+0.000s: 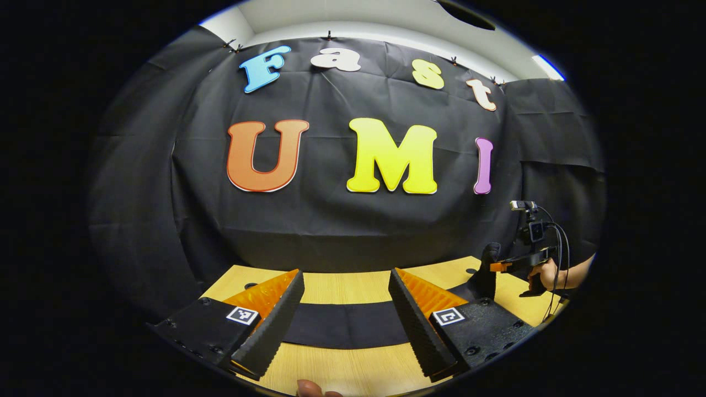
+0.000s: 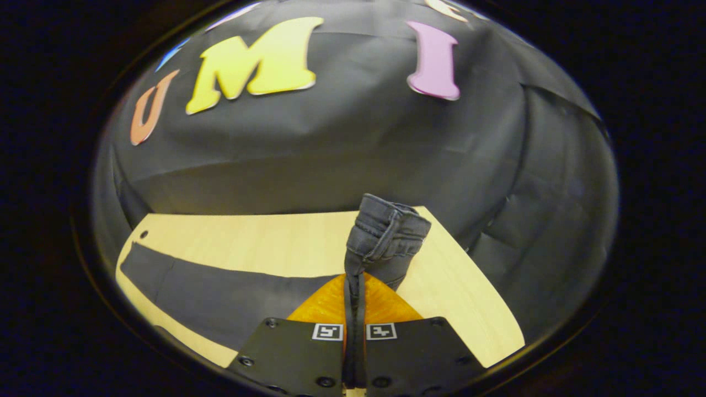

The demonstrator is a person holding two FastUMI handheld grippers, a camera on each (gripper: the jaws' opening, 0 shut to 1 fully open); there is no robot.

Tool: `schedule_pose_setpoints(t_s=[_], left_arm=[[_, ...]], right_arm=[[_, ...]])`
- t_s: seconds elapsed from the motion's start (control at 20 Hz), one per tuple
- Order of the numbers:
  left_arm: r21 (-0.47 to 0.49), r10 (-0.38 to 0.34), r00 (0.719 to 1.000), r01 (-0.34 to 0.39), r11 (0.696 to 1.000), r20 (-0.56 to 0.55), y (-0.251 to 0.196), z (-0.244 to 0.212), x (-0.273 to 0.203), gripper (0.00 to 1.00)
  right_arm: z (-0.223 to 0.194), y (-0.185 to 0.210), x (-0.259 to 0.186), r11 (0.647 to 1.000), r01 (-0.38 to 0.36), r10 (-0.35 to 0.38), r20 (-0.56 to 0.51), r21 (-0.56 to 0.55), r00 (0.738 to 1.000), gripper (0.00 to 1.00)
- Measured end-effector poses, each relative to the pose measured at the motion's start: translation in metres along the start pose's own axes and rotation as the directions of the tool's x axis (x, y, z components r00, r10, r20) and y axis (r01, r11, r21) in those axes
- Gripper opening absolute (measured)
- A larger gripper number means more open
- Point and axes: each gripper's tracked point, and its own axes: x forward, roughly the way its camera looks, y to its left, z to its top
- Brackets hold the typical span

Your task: Grasp the waist and the cuffs of the jeans and fold them to make the two legs overlap; first hold the waist and fold one-third of the jeans toward the cuffs, then hold the cuffs and fold the remaining one-third in the same direction to finish folding.

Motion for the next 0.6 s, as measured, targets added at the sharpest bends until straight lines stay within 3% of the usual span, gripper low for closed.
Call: schedule_pose_setpoints(t_s=[0.2, 0.6], left_arm=[[-0.002, 0.035, 0.999, -0.035, 0.999, -0.012, 0.012, -0.003, -0.005, 0.99], [-0.022, 0.103, 0.994, -0.103, 0.994, -0.037, 0.036, -0.013, -0.012, 0.99]], right_arm=[[0.007, 0.014, -0.015, 0.995, -0.071, 0.072, 0.022, -0.065, 0.997, 0.01], [0.018, 0.019, -0.027, 0.975, -0.213, 0.214, 0.012, -0.071, 0.977, 0.01]])
